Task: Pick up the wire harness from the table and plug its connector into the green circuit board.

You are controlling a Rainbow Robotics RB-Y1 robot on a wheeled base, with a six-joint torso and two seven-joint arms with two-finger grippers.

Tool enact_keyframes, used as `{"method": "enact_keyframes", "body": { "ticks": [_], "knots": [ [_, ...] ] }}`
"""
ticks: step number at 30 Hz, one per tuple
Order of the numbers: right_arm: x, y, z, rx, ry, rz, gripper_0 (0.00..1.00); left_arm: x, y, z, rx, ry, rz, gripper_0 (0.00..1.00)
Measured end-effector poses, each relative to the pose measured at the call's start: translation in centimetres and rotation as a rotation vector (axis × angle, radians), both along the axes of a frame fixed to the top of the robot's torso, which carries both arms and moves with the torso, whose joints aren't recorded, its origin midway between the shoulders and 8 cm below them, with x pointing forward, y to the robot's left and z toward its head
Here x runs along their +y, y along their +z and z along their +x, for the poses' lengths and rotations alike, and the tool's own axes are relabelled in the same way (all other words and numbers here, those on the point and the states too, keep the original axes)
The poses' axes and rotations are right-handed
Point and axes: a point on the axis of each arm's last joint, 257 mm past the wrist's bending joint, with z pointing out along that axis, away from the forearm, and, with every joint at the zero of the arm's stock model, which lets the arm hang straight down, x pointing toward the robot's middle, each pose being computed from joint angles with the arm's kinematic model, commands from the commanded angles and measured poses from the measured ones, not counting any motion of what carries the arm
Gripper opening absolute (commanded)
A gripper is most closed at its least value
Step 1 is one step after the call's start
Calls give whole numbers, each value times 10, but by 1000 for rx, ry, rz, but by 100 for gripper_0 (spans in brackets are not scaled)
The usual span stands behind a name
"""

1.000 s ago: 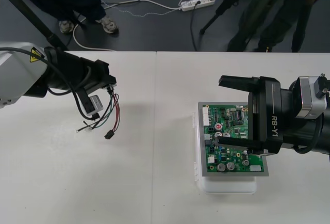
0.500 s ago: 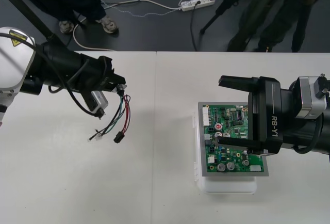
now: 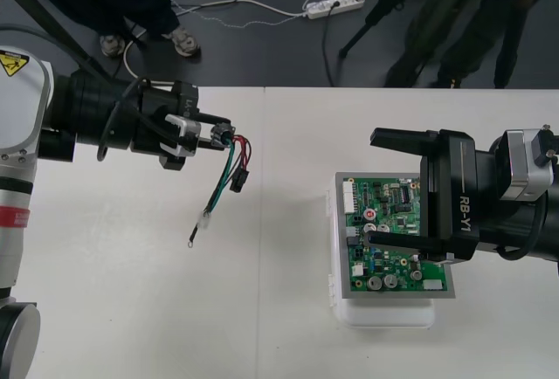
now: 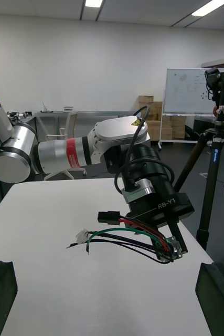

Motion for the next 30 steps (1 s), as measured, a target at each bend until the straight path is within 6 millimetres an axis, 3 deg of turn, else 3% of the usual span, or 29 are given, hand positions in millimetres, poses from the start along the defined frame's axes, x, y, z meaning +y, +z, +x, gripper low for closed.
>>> {"method": "enact_keyframes", "body": {
  "ticks": [18,30],
  "knots": [
    [0,1,1,1,-5,4,100,-24,-2,-32,336,166,-227,0],
    [0,1,2,2,-7,5,100,-20,-6,-17,259,362,-229,0]
  ]
}}
